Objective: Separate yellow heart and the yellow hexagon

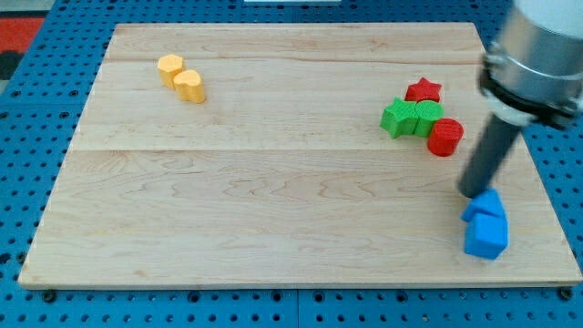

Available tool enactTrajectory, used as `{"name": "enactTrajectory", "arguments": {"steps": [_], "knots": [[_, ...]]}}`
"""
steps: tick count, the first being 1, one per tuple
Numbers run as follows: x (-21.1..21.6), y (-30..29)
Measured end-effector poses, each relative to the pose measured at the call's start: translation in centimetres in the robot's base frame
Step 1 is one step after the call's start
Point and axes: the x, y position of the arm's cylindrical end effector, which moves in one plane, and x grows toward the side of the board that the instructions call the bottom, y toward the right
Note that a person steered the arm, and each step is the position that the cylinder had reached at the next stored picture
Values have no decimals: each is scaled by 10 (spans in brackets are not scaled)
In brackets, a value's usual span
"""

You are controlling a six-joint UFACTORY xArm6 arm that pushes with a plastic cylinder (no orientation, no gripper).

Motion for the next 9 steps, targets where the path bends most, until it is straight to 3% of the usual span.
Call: {"name": "enactTrajectory", "arguments": {"steps": [3, 4, 5, 8, 9], "knots": [[2, 4], [-32, -26], [-48, -133], [-59, -343], [-60, -344]]}}
